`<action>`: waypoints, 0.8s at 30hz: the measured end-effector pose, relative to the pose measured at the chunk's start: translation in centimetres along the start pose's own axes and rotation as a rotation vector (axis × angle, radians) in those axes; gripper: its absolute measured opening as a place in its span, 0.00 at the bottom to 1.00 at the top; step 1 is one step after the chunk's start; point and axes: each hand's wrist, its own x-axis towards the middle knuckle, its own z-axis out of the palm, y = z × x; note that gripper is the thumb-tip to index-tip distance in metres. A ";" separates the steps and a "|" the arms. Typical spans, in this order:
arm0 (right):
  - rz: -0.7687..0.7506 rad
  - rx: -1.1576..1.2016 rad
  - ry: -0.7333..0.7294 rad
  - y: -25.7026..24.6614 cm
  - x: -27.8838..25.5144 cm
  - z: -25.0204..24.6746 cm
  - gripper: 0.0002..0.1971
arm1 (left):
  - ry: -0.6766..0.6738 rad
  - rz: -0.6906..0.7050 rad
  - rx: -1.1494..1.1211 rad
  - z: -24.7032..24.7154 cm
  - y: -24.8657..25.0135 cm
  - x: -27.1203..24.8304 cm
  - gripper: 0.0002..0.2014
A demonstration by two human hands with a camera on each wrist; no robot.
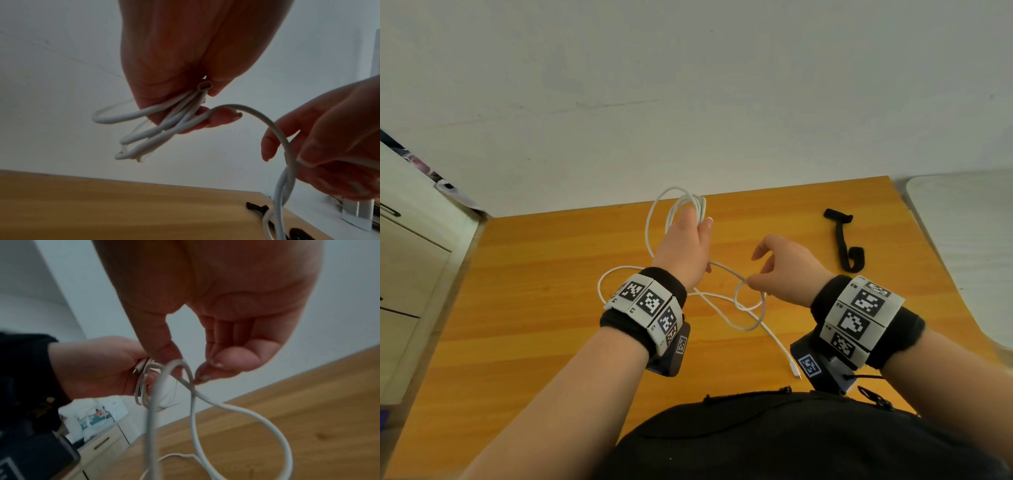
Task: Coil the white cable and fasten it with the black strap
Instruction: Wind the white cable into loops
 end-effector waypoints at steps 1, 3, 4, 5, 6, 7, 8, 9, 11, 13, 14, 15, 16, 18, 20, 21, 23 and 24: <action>-0.001 0.060 -0.013 0.2 0.1 0.0 0.15 | 0.004 -0.001 -0.002 -0.1 0.0 0.0 0.10; -0.013 0.196 0.005 0.5 0.4 0.0 0.14 | 0.011 0.000 -0.005 -0.4 0.0 0.0 0.09; -0.019 0.278 0.032 0.6 0.4 0.0 0.13 | 0.010 0.003 -0.005 -0.5 0.0 0.0 0.10; -0.026 0.360 0.066 0.6 0.4 -0.1 0.12 | 0.007 0.011 -0.003 -0.5 0.0 0.0 0.10; -0.036 0.431 0.105 0.7 0.5 -0.2 0.12 | 0.001 0.021 0.002 -0.5 0.0 0.0 0.10; -0.048 0.488 0.142 0.7 0.6 -0.3 0.11 | -0.008 0.030 0.006 -0.6 0.0 0.0 0.10; -0.061 0.535 0.173 0.7 0.7 -0.5 0.10 | -0.023 0.035 0.008 -0.6 0.0 0.0 0.11; -0.072 0.572 0.198 0.6 0.8 -0.7 0.10 | -0.039 0.036 0.006 -0.5 -0.1 -0.1 0.11; -0.088 0.633 0.228 0.4 1.0 -1.0 0.09 | -0.074 0.041 -0.006 -0.5 -0.1 -0.3 0.10; -0.105 0.683 0.242 0.2 1.1 -1.3 0.09 | -0.109 0.050 0.002 -0.4 0.0 -0.4 0.10; -0.114 0.698 0.246 0.1 1.2 -1.4 0.09 | -0.128 0.050 0.009 -0.3 0.0 -0.4 0.11; -0.122 0.709 0.248 0.0 1.2 -1.4 0.09 | -0.147 0.046 0.014 -0.2 0.0 -0.4 0.11; -0.129 0.717 0.249 -0.1 1.3 -1.4 0.09 | -0.163 0.041 0.011 -0.2 0.0 -0.4 0.11; -0.140 0.728 0.246 -0.2 1.3 -1.4 0.08 | -0.183 0.045 -0.010 0.0 0.1 -0.4 0.10; -0.147 0.732 0.240 -0.3 1.3 -1.4 0.08 | -0.198 0.061 -0.028 -0.1 0.2 -0.4 0.10; -0.149 0.734 0.239 -0.3 1.3 -1.4 0.09 | -0.205 0.066 -0.036 -0.1 0.3 -0.4 0.09; -0.154 0.750 0.246 -0.3 1.3 -1.5 0.09 | -0.231 0.067 -0.044 -0.1 0.4 -0.5 0.07; -0.156 0.762 0.253 -0.3 1.4 -1.6 0.09 | -0.247 0.067 -0.044 -0.1 0.4 -0.5 0.08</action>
